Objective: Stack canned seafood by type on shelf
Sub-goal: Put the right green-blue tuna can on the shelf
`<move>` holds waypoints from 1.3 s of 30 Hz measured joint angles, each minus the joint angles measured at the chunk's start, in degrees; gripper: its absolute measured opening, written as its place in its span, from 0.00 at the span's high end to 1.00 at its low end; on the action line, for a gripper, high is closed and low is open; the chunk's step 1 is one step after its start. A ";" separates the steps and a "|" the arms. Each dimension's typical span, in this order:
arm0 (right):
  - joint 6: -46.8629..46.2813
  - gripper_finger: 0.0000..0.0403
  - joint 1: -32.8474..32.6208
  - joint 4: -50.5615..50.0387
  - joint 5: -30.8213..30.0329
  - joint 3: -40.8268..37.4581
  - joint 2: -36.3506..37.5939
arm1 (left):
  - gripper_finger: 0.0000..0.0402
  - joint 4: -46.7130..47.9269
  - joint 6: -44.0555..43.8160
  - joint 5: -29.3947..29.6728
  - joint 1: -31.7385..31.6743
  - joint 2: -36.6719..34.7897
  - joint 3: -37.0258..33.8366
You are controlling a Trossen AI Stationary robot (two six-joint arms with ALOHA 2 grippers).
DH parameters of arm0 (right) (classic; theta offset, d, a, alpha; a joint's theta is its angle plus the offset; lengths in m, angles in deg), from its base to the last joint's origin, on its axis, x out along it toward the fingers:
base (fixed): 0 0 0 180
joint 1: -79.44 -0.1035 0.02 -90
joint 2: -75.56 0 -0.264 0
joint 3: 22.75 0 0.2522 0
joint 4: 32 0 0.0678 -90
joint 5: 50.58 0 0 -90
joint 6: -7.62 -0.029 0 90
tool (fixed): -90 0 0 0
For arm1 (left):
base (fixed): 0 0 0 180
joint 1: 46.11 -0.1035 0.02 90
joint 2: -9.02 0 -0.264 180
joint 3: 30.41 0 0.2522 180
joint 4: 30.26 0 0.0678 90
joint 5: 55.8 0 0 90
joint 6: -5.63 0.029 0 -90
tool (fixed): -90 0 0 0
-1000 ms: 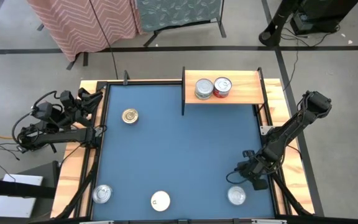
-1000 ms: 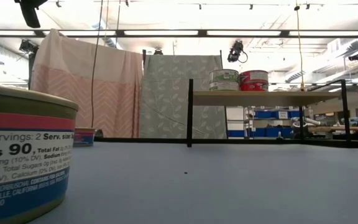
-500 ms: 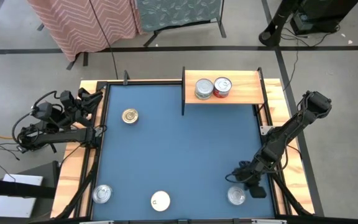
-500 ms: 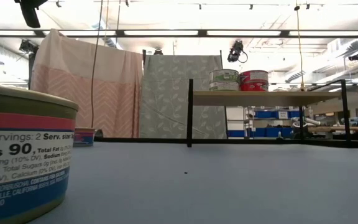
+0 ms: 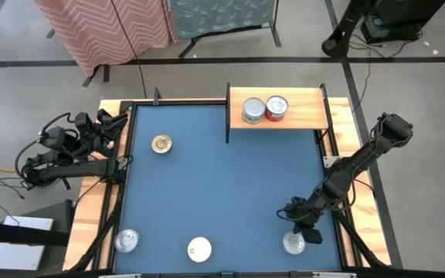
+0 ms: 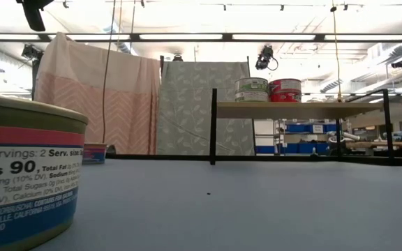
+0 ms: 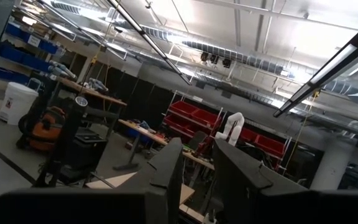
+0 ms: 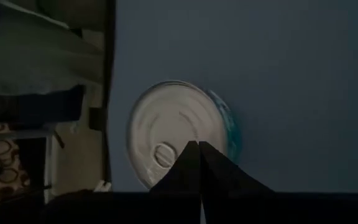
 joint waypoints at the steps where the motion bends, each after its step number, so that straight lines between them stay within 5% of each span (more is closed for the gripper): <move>1: 0.02 0.99 0.00 -0.64 -0.14 0.00 0.00 | 0.76 0.00 0.00 0.00 0.02 0.00 -0.01; 39: -2.39 0.99 -0.68 4.18 0.30 -3.72 0.00 | 0.76 0.07 0.48 -1.34 0.01 0.00 -0.01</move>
